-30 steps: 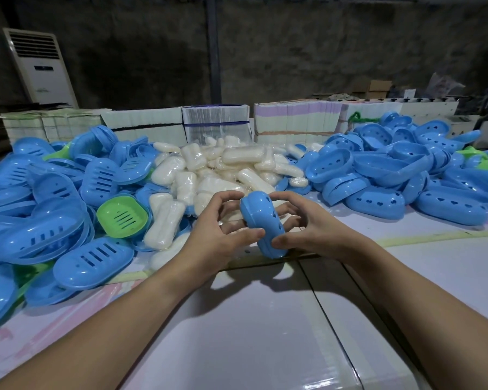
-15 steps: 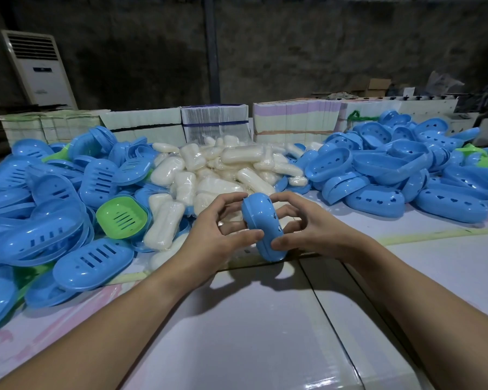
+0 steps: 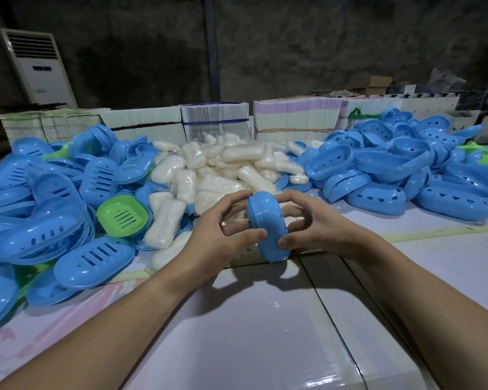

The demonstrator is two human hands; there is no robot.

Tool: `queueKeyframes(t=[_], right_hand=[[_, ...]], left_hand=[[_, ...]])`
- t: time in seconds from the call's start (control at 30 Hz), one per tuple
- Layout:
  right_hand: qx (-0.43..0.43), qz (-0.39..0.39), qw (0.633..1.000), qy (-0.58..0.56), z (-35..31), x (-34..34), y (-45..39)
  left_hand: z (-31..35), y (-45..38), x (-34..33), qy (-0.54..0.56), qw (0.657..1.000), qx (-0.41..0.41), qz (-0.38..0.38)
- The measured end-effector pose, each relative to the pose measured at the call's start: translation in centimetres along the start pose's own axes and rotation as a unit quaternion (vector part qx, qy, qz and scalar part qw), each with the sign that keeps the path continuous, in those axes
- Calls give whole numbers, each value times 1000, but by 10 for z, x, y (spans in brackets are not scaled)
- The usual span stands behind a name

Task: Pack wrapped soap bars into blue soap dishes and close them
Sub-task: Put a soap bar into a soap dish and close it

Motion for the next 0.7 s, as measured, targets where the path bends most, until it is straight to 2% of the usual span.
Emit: queueKeyframes(t=[0.7], right_hand=[[-12,-14,999,-40,0,-3,-1]], left_hand=[[4,0,-1,10,1000,6,-20]])
Point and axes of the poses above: each hand's wrist, its own y-axis away from the middle knuckle, its own x-axis out of the back of the hand, z = x × y, the point moved 5 cm from there along -y, towards the middle knuckle, and after that the axes turned 3 degrees about z, right-handed, at the moved point
